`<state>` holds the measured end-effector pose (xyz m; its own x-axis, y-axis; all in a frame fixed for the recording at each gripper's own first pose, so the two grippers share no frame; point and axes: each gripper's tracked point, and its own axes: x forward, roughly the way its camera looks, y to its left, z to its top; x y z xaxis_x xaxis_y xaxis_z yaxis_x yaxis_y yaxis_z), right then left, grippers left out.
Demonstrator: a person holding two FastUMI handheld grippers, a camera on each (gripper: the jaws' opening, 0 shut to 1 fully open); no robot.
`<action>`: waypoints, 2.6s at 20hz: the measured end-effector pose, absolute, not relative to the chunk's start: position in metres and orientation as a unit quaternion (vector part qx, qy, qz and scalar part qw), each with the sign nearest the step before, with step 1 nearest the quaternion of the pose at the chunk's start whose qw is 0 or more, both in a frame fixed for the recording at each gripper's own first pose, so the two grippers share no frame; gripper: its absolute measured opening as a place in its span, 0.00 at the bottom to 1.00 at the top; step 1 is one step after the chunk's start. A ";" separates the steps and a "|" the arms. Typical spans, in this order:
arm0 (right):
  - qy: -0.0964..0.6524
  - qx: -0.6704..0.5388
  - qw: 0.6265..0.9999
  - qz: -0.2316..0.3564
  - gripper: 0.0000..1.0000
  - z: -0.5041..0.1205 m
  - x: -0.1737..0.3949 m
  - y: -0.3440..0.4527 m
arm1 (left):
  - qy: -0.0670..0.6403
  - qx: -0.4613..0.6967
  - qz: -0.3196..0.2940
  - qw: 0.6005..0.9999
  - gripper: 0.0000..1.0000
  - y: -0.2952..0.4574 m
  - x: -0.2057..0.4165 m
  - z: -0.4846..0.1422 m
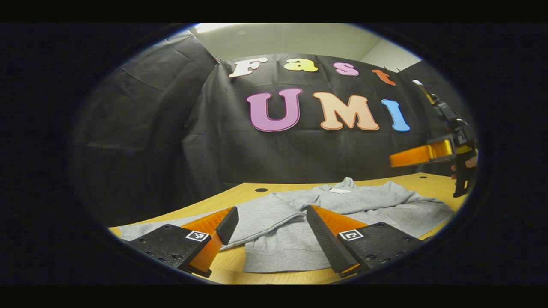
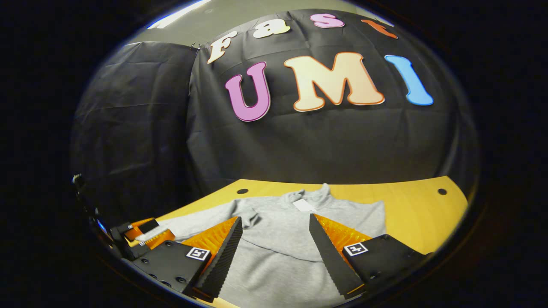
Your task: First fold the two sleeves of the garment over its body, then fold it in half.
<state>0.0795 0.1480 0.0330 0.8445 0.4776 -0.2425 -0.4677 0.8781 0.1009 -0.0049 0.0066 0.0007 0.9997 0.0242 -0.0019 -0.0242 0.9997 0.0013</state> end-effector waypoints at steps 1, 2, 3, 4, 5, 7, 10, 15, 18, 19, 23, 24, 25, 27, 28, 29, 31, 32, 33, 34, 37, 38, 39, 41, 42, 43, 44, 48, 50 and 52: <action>0.129 0.017 0.963 0.236 0.98 0.029 0.071 0.132 | 0.002 0.001 0.016 1.000 0.94 0.008 -0.005 0.001; 0.126 0.019 0.966 0.226 0.98 0.024 0.063 0.118 | 0.001 0.001 0.021 1.000 0.94 0.011 -0.007 0.002; 0.122 0.022 0.968 0.220 0.98 0.020 0.054 0.109 | 0.001 0.002 0.027 1.000 0.94 0.015 -0.008 0.003; 0.117 0.024 0.969 0.215 0.97 0.018 0.048 0.099 | 0.006 -0.002 0.032 0.999 0.94 0.024 -0.009 0.002; 0.110 0.027 0.971 0.211 0.97 0.015 0.041 0.089 | 0.011 -0.010 0.036 0.999 0.94 0.034 -0.012 0.000; 0.094 0.033 0.974 0.204 0.97 0.012 0.030 0.073 | 0.017 -0.032 0.042 0.998 0.94 0.054 -0.027 0.001; 0.074 0.028 0.979 0.186 0.97 0.007 0.021 0.050 | 0.028 -0.034 0.066 0.997 0.94 0.095 -0.042 0.011; 0.050 0.025 0.983 0.174 0.98 0.006 0.013 0.032 | 0.108 -0.010 0.083 0.991 0.93 0.150 -0.069 -0.014; 0.042 0.036 0.985 0.165 0.97 0.006 0.012 0.023 | 0.165 0.007 0.090 0.982 0.94 0.170 -0.081 -0.043; 0.039 0.040 0.985 0.162 0.97 0.006 0.013 0.020 | 0.181 0.007 0.089 0.979 0.94 0.174 -0.083 -0.051; 0.044 0.047 0.986 0.154 0.97 0.001 0.012 0.013 | 0.234 0.008 0.095 0.967 0.95 0.185 -0.091 -0.080; 0.043 0.044 0.986 0.152 0.97 0.000 0.013 0.012 | 0.243 0.005 0.100 0.965 0.95 0.188 -0.092 -0.084; 0.044 0.041 0.987 0.151 0.97 -0.001 0.013 0.012 | 0.249 0.002 0.103 0.963 0.96 0.190 -0.094 -0.086; 0.046 0.042 0.987 0.151 0.97 -0.002 0.015 0.011 | 0.259 0.001 0.107 0.960 0.94 0.190 -0.095 -0.093; 0.050 0.044 0.986 0.151 0.97 -0.003 0.016 0.011 | 0.267 0.000 0.107 0.958 0.95 0.191 -0.096 -0.097; 0.052 0.045 0.986 0.151 0.97 -0.005 0.015 0.010 | 0.276 -0.002 0.108 0.955 0.95 0.191 -0.098 -0.101; 0.052 0.043 0.986 0.151 0.97 -0.006 0.016 0.010 | 0.275 -0.006 0.108 0.955 0.96 0.191 -0.096 -0.098; 0.053 0.041 0.986 0.151 0.97 -0.007 0.016 0.010 | 0.281 -0.014 0.106 0.954 0.95 0.192 -0.097 -0.102; 0.056 0.039 0.986 0.152 0.97 -0.009 0.016 0.011 | 0.281 -0.020 0.106 0.954 0.95 0.191 -0.096 -0.101; 0.058 0.039 0.986 0.153 0.97 -0.011 0.017 0.011 | 0.280 -0.025 0.104 0.954 0.96 0.192 -0.096 -0.103; 0.060 0.043 0.986 0.152 0.97 -0.012 0.018 0.011 | 0.284 -0.028 0.101 0.953 0.96 0.193 -0.098 -0.104; 0.059 0.045 0.986 0.150 0.97 -0.011 0.019 0.011 | 0.282 -0.030 0.096 0.954 0.95 0.191 -0.098 -0.102; 0.060 0.045 0.986 0.150 0.98 -0.013 0.018 0.011 | 0.282 -0.034 0.089 0.955 0.92 0.187 -0.096 -0.102; 0.058 0.044 0.986 0.151 0.97 -0.012 0.018 0.012 | 0.283 -0.037 0.081 0.955 0.71 0.179 -0.093 -0.104; 0.057 0.042 0.986 0.151 0.97 -0.011 0.018 0.012 | 0.283 -0.040 0.078 0.955 0.60 0.176 -0.092 -0.104; 0.056 0.040 0.986 0.152 0.97 -0.011 0.017 0.012 | 0.282 -0.043 0.077 0.955 0.51 0.175 -0.090 -0.103; 0.055 0.039 0.986 0.152 0.97 -0.011 0.017 0.012 | 0.279 -0.047 0.080 0.956 0.35 0.176 -0.090 -0.102; 0.051 0.034 0.987 0.151 0.97 -0.010 0.017 0.013 | 0.272 -0.057 0.076 0.958 0.07 0.174 -0.089 -0.102; 0.049 0.032 0.987 0.151 0.97 -0.009 0.016 0.014 | 0.271 -0.056 0.073 0.958 0.04 0.174 -0.088 -0.100; 0.043 0.031 0.987 0.149 0.97 -0.008 0.015 0.013 | 0.270 -0.060 0.068 0.958 0.02 0.172 -0.086 -0.099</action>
<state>0.0150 0.0128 -0.0078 0.9522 0.2962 -0.0749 -0.2909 0.9539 0.0742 -0.0859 0.1718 -0.0991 0.8446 0.0971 -0.5266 -0.1622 0.9836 -0.0787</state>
